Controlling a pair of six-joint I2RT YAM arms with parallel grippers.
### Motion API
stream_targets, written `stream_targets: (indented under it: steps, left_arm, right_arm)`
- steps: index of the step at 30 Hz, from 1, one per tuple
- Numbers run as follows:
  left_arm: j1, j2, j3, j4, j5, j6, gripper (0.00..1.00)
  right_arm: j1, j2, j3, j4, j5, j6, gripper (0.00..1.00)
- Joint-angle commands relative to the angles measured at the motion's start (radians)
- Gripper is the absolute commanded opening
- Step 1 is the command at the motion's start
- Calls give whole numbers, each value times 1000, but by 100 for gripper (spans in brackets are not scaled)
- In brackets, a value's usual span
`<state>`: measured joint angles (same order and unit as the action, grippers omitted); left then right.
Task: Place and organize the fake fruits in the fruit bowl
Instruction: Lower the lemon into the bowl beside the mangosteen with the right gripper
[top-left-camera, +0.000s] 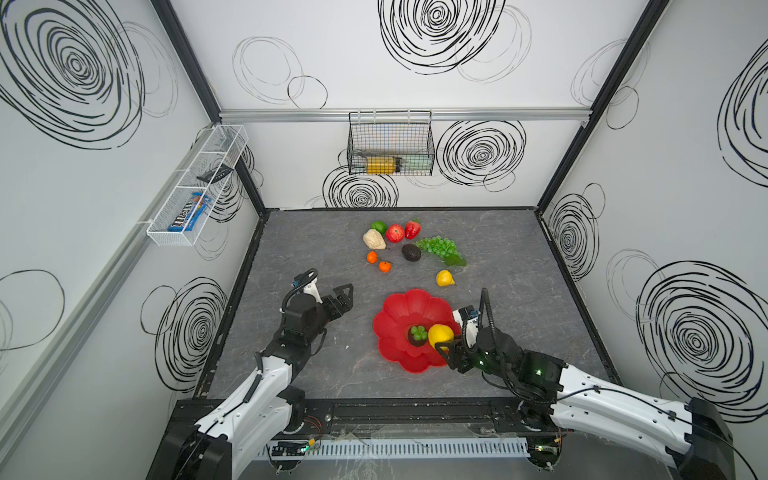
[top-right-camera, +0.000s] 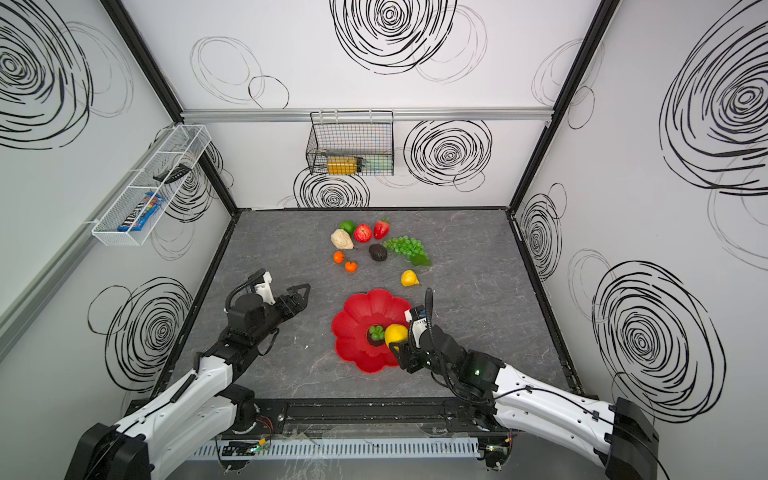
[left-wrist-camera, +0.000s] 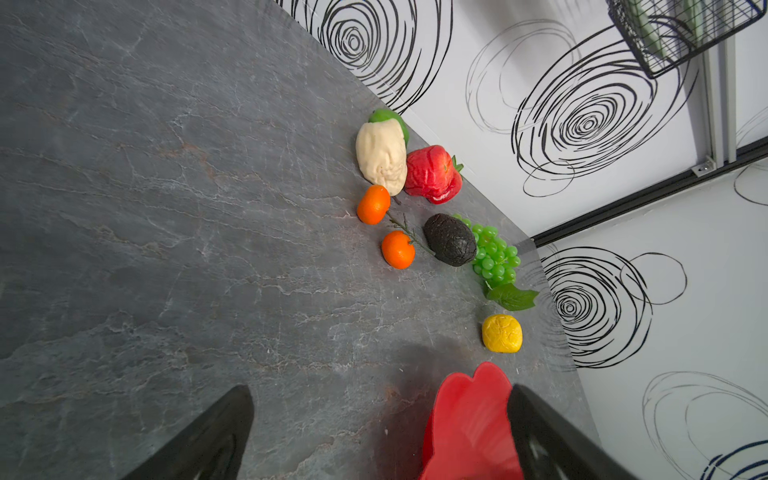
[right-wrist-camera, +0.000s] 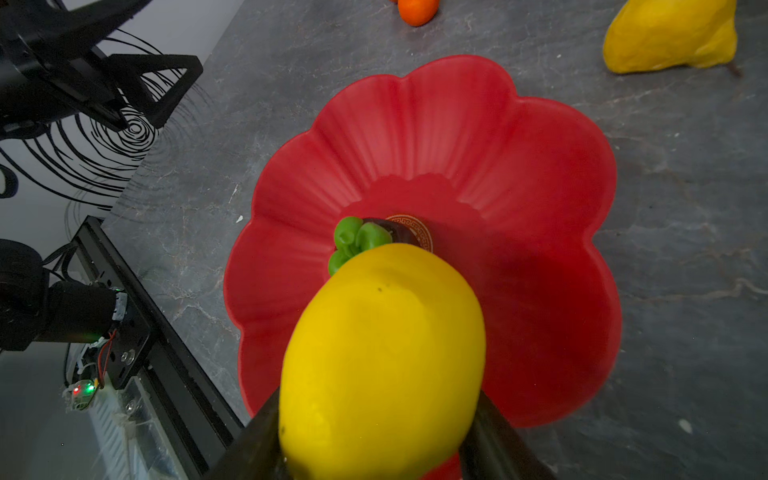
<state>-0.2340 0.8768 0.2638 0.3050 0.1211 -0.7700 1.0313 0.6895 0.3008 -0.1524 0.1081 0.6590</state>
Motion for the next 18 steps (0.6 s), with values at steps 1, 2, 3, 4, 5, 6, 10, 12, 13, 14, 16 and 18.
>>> stream_targets:
  steps: [1,2,3,4,5,6,10,12,13,14,16,18]
  left_arm:
    - [17,8,-16,75,22,9,99]
    - [20,13,-20,81,25,6,99]
    - [24,17,-23,85,27,3,99]
    - [28,20,-25,91,32,-1,99]
    - [31,24,-27,97,36,-3,99]
    - [36,26,-31,101,38,-5,99]
    - [46,35,-36,109,45,-9,99]
    - [50,37,-39,115,49,-11,99]
    - [51,38,-41,120,50,-12,99]
    - [54,41,-43,123,53,-15,99]
    - [60,48,-46,132,62,-23,99]
    - [64,56,-47,141,72,-27,99]
  right_arm:
    - [4,-22,-8,-41,-12,45,59]
    - [4,-23,-11,-45,-15,47,59]
    - [4,-25,-14,-46,-17,48,59]
    - [4,-24,-16,-48,-24,50,59]
    - [4,-23,-17,-46,-29,52,59]
    - [4,-20,-18,-43,-37,53,59]
    - [6,-1,-21,-32,-52,46,59]
    - [6,14,-19,-27,-52,37,59]
    - [9,22,-18,-22,-53,28,59]
    - [10,28,-17,-17,-55,21,59]
    - [12,43,-12,-6,-57,0,59]
    - [15,55,-5,-2,-53,-12,59]
